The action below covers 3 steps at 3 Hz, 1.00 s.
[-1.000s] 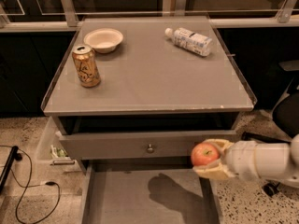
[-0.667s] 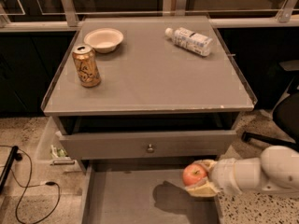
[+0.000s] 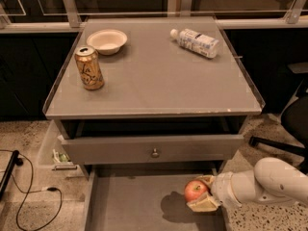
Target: Place apple into middle drawer
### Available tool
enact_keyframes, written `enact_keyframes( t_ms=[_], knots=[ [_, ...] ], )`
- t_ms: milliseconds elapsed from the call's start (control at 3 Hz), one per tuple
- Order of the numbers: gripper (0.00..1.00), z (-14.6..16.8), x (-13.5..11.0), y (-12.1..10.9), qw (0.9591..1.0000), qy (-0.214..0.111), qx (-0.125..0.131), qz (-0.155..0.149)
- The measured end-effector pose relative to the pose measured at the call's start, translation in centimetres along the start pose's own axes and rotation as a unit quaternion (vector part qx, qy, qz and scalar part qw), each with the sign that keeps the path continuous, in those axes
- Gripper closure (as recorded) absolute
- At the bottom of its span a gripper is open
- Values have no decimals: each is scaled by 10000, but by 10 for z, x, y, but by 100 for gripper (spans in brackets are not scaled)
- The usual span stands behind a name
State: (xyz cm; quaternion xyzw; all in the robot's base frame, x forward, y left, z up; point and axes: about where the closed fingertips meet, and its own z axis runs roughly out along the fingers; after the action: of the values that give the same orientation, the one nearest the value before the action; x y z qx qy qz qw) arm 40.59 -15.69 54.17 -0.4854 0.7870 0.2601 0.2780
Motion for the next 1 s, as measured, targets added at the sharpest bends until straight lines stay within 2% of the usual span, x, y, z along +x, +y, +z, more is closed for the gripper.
enact_keyframes(
  t_ms=[333,667,1000],
  knots=[
    [100,20,16,-3,9996,230,-94,108],
    [100,64,54,-11,9982,577,-141,58],
    [100,102,77,-26,9983,560,-81,-113]
  ],
)
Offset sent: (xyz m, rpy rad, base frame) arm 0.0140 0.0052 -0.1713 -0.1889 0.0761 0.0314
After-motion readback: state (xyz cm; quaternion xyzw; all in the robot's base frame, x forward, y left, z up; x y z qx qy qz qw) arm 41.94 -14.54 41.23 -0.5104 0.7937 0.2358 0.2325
